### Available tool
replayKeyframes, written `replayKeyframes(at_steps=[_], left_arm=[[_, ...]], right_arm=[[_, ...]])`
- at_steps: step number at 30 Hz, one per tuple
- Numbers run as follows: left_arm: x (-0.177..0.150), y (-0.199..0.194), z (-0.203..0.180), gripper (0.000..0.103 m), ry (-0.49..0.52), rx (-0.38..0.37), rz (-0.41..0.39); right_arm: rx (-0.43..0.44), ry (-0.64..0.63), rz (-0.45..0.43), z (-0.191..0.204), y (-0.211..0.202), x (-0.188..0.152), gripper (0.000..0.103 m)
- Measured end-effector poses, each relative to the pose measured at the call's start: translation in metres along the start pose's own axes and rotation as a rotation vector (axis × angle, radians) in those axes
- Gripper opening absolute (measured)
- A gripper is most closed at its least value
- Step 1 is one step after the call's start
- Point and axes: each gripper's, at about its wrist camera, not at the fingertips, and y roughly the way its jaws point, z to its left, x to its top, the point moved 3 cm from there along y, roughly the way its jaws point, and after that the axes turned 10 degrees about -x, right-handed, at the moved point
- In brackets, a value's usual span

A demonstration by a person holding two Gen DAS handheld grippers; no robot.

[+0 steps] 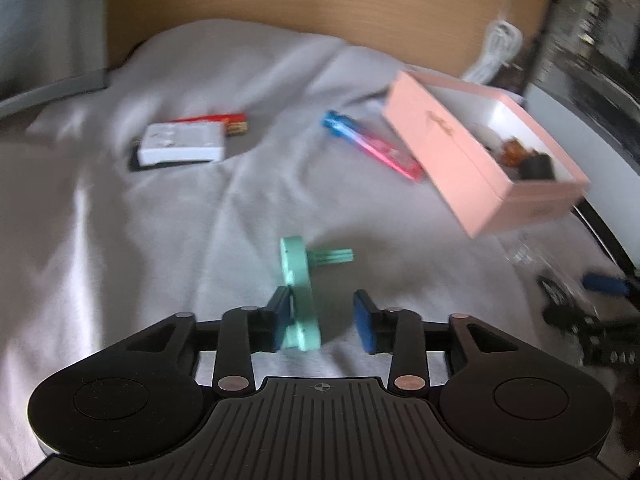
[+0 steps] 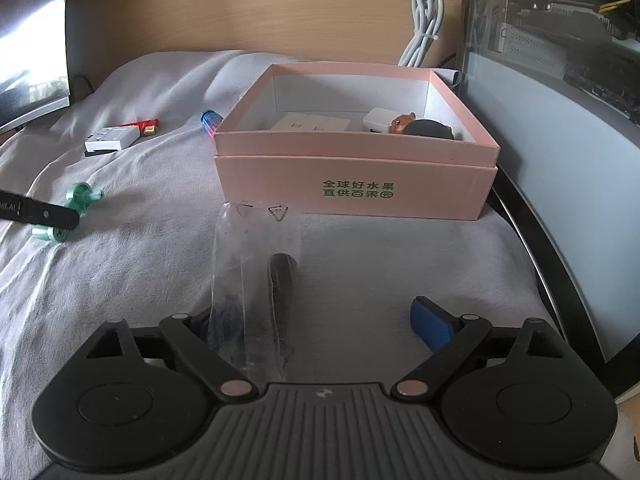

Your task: Organize rigid objects

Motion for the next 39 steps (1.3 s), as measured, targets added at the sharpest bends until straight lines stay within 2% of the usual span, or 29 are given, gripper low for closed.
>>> replayKeyframes(at_steps=[3,8,15,19,26,28,31,32,39], left_arm=[[-0.002,0.003,-0.011,0.053,0.047,-0.009,0.011],[-0.002,0.008,-0.015,0.070,0.038,-0.018,0.007],[0.017,0.027,-0.013,0.067,0.005,0.037,0.005],[0.025,0.038,-0.007,0.066,-0.026,0.055,0.003],[0.036,0.049,-0.005,0.066,-0.020,0.051,-0.004],[0.038,0.051,-0.004,0.064,-0.015,0.046,-0.007],[0.037,0.052,-0.006,0.057,0.014,0.048,-0.014],[0.036,0.052,-0.007,0.048,0.032,0.053,-0.015],[0.017,0.038,-0.023,0.048,0.102,0.003,0.005]], right_arm=[[0.000,0.000,0.000,0.000,0.000,0.000,0.093],[0.002,-0.002,0.001,0.000,0.000,0.001,0.093],[0.039,-0.023,0.019,0.001,0.003,0.001,0.103],[0.046,-0.027,0.022,0.002,0.002,0.001,0.103],[0.048,-0.038,0.024,0.002,0.002,0.001,0.103],[0.047,-0.039,0.023,0.003,0.002,0.001,0.103],[0.047,-0.038,0.023,0.003,0.002,0.001,0.103],[0.047,-0.037,0.023,0.003,0.002,0.001,0.103],[0.048,-0.040,0.024,0.003,0.003,0.001,0.103]])
